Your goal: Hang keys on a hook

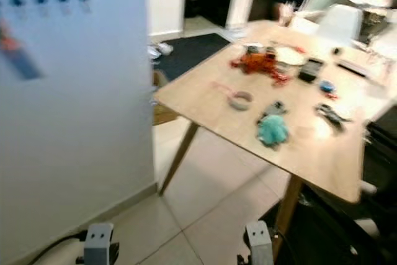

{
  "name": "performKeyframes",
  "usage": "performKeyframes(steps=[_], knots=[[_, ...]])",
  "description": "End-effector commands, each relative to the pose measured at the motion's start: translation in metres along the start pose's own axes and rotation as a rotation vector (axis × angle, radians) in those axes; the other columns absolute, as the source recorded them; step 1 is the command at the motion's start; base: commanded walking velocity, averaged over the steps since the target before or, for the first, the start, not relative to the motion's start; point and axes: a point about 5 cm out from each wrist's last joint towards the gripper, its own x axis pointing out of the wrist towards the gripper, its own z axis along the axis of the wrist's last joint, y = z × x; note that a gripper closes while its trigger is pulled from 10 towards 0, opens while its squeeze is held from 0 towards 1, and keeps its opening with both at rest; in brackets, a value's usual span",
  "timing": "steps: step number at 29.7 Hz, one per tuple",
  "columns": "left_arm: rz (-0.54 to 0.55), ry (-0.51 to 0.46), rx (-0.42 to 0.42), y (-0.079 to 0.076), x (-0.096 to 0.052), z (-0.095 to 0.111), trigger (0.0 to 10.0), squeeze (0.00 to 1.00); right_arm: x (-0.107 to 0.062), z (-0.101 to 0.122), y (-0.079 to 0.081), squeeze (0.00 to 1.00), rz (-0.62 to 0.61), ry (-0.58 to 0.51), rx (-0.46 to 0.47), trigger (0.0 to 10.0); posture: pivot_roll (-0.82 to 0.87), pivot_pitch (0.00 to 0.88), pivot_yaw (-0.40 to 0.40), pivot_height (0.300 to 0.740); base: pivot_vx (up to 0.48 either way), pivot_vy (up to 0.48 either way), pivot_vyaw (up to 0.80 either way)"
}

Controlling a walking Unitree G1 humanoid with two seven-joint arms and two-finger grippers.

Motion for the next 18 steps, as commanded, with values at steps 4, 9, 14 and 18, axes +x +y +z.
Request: performKeyframes(steps=[4,9,14,18], knots=[[-0.017,0.002,-0.001,-0.0054,-0.0030,-0.0051,10.0,0.00,-0.0015,-0.0032,-0.0025,0.00,-0.002,0.011,-0.010,10.0,0.08,0.027,-0.055,0.740,0.000,0.000,-0.80],[-0.018,0.001,-0.001,-0.0052,-0.0033,-0.0053,10.0,0.00,-0.0015,-0.0033,-0.0025,0.00,-0.001,0.010,-0.011,10.0,0.08,0.026,-0.057,0.740,0.000,0.000,-0.80],[-0.017,-0.003,-0.005,-0.0055,-0.0035,-0.0053,10.0,0.00,-0.0016,-0.0029,-0.0039,0.00,0.000,0.012,-0.015,10.0,0.08,0.025,-0.059,0.740,0.000,0.000,-0.80],[-0.013,-0.009,-0.011,-0.0056,-0.0037,-0.0051,10.0,0.00,-0.0015,-0.0024,-0.0043,0.00,0.002,0.012,-0.017,10.0,0.08,0.022,-0.062,0.740,0.000,0.000,-0.80]])
